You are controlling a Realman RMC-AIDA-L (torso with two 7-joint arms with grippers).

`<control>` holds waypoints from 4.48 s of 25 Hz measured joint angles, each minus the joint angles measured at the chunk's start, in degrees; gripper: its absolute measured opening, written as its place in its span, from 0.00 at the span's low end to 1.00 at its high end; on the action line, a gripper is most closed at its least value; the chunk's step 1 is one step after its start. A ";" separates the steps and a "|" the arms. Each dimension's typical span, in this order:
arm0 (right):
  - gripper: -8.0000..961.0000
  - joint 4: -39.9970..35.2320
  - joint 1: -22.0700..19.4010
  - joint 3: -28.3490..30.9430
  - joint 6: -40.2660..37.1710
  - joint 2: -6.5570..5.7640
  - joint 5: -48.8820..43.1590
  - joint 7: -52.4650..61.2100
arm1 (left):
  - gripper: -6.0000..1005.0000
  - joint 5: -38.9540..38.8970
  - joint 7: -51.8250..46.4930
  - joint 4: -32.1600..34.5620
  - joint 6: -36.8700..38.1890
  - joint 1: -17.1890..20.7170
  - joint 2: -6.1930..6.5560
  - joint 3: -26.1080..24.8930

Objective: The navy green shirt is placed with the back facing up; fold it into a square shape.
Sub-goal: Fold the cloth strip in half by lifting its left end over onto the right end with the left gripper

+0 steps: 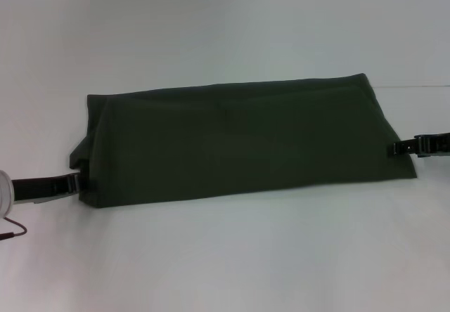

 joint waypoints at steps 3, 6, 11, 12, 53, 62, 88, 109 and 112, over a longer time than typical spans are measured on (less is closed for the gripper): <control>0.75 0.80 -0.03 -1.39 3.03 0.85 -0.03 -0.20 | 0.04 0.00 0.00 0.00 0.07 -0.09 0.00 0.00; 0.74 2.07 0.06 -1.51 4.72 1.16 -0.03 -0.91 | 0.04 0.00 -0.01 0.00 0.30 -0.13 0.04 0.00; 0.73 3.58 0.33 -1.50 6.78 1.77 0.23 -2.79 | 0.04 0.00 -0.14 0.00 0.38 -0.15 0.09 -0.21; 0.72 3.60 0.33 -1.44 6.89 1.92 0.26 -3.09 | 0.04 0.00 -0.18 0.01 0.40 -0.15 0.09 -0.21; 0.12 4.09 -0.04 -1.54 6.73 2.20 -0.08 -3.45 | 0.04 -0.03 -0.48 0.17 0.60 -0.32 0.18 -0.35; 0.07 -1.16 -2.13 -1.10 0.53 1.95 0.02 -3.48 | 0.04 0.22 -1.81 2.05 4.50 -0.08 0.60 -0.41; 0.09 -11.61 -13.15 6.99 -22.24 2.20 0.47 -8.39 | 0.04 10.89 -4.63 8.03 28.21 0.62 3.63 -5.75; 0.36 -13.68 -13.97 12.77 -29.45 1.35 0.77 -8.55 | 0.30 10.79 -6.77 10.03 33.14 0.28 4.78 -8.13; 0.43 -15.57 -13.59 14.75 -31.34 0.63 1.57 -8.54 | 0.42 10.26 -6.10 10.37 34.82 -0.36 5.59 -10.85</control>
